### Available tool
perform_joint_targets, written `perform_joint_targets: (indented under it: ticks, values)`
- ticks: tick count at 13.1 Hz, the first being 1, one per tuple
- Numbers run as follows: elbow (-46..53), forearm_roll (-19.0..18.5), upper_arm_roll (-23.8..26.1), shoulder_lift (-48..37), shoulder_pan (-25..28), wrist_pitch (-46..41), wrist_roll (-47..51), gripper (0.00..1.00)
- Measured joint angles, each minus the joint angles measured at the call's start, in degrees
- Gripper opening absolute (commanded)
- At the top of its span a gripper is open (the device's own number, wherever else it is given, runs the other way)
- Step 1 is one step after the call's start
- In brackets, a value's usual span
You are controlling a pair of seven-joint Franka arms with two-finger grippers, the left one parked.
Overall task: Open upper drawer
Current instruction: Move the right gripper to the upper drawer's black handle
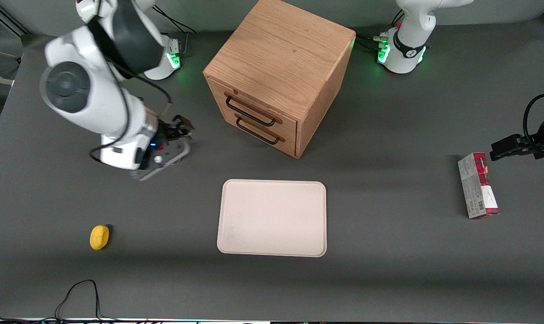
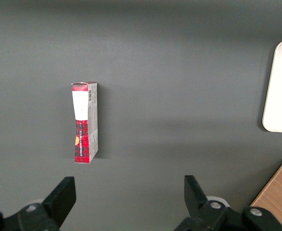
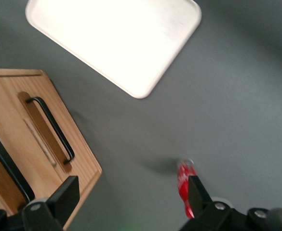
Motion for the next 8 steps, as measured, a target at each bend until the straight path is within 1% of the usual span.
perform_joint_targets:
  ticks: [1,4,8]
  values:
    - [0.16,0.47,0.38,1.00,1.03,1.25,-0.21,1.00]
    - [0.58,2.50,2.80,2.86,1.66,2.66,-4.04,1.00]
    - [0.55,2.52,3.92,3.62,5.52,2.53,-7.66,1.00]
